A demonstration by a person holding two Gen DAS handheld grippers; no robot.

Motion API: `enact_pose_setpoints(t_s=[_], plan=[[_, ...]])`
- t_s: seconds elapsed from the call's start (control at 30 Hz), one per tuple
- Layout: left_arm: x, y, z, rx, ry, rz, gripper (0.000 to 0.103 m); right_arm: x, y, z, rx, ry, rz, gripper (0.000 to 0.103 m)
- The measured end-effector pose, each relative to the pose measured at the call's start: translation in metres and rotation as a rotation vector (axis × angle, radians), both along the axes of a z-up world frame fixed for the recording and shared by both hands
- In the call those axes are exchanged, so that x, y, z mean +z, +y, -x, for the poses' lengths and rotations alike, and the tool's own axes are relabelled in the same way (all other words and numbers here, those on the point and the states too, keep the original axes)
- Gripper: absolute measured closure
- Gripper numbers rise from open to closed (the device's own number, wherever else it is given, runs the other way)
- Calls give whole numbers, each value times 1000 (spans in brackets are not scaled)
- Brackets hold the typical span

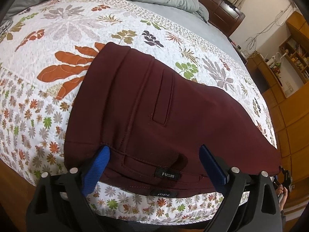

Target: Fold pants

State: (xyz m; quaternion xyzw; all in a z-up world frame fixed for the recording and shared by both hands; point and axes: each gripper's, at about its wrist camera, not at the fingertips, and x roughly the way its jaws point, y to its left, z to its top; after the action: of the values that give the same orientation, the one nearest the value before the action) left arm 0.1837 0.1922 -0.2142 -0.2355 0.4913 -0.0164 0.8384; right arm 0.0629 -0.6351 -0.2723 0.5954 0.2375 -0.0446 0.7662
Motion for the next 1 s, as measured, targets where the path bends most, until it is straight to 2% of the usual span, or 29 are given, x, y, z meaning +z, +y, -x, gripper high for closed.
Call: enact_pose_setpoints(t_s=[0.03,0.07,0.2,0.47,0.73,1.0], plan=[[0,0,0,0,1,0,8,1,0,0,3,3,7,66],[0,0,0,1,0,1,8,2,-1,1,6,0,14,75],[0,-1,-2,1,-2,2,8,15,4,-2,10,7,60,80],[1,4,3,7,-18,33,8,70,25,-15,9,16,199,84],[3,9,8,8,-52,71,8,140,66,-39,56,29,440,84],[9,8,15,-7,-90,73,8,179,107,-43,110,54,673,84]])
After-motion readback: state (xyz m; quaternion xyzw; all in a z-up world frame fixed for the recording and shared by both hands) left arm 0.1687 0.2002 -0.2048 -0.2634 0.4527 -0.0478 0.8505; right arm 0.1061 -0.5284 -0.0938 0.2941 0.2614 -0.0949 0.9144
